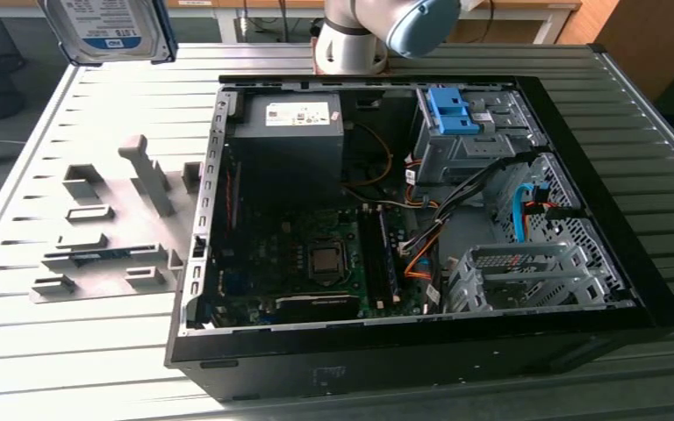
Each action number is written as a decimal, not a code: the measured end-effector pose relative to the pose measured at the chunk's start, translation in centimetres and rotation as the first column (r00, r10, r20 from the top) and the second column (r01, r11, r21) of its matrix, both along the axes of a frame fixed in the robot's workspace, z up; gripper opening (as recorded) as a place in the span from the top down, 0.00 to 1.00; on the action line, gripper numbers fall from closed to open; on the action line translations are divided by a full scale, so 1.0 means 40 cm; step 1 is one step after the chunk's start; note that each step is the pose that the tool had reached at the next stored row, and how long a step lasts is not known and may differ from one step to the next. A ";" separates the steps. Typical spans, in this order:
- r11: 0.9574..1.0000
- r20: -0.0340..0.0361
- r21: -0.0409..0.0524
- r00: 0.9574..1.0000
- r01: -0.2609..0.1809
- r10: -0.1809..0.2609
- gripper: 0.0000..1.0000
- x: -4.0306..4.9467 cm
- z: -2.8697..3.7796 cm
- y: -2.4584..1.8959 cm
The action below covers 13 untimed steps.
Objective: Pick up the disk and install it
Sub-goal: 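Pick up the disk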
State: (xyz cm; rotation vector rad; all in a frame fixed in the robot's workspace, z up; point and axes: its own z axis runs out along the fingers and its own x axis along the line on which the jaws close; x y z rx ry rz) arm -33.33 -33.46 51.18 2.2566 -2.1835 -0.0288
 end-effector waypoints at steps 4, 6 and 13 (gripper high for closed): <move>1.000 0.000 0.000 1.000 0.000 0.000 0.64 0.009 0.000 0.000; 1.000 0.000 0.000 1.000 0.000 0.000 0.64 0.014 0.000 0.000; 1.000 0.000 0.000 1.000 0.000 0.000 0.64 0.029 -0.001 0.000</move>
